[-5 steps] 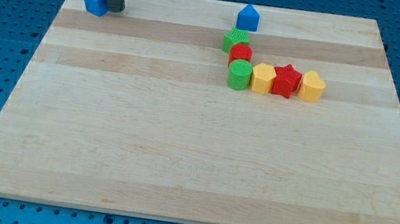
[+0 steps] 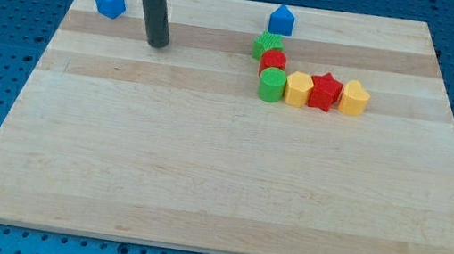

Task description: Push the yellow hexagon between green star and blue triangle

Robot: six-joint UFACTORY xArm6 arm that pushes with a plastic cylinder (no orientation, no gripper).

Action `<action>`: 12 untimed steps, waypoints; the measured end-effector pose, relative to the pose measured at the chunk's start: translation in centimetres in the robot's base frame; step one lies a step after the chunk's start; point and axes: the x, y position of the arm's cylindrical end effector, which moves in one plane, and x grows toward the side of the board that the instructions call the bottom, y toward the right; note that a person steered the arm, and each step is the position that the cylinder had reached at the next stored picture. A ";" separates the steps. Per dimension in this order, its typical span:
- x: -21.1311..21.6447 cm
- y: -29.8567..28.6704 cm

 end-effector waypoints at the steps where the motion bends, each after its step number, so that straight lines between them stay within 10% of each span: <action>1: 3.9 0.8; 4: 11.7 10.5; 7: 10.9 21.0; 12: 6.7 22.6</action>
